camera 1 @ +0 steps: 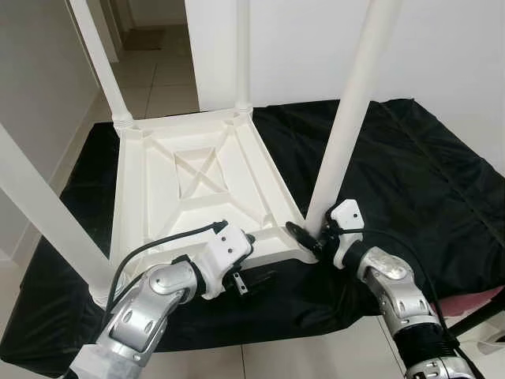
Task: Building children table
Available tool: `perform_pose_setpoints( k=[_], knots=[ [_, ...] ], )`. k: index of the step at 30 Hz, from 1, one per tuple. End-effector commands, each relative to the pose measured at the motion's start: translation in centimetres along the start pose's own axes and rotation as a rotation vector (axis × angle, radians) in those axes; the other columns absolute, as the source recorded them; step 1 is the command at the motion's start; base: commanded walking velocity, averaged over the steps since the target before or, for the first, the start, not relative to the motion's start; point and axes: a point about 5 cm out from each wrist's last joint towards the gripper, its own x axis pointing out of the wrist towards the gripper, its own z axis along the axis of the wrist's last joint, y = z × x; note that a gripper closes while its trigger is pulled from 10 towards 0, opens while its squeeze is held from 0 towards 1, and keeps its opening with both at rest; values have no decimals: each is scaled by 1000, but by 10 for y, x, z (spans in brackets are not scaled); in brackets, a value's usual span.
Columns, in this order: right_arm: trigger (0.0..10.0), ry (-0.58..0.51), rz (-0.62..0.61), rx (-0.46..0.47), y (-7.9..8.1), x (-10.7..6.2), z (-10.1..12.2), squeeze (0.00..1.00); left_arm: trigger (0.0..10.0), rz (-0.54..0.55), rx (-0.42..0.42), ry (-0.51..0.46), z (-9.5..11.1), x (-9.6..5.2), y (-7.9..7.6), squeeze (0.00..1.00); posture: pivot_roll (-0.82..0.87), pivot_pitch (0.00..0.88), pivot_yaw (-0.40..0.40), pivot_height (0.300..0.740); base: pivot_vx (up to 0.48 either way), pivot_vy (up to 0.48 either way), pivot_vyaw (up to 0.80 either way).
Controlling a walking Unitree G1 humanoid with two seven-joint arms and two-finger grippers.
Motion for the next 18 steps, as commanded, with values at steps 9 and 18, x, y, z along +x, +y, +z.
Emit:
perform_pose_setpoints(
  k=[9, 18],
  knots=[
    [10000, -20, -31, 87, 3, -5, -4, 0, 10000, -8, -13, 6, -1, -4, 0, 0, -18, 0, 27, 740, 0, 0, 0],
    [10000, -36, -246, 97, 12, -6, -4, 0, 10000, -18, -21, 9, -2, -4, -3, 0, -27, 0, 30, 740, 0, 0, 0]
  ],
)
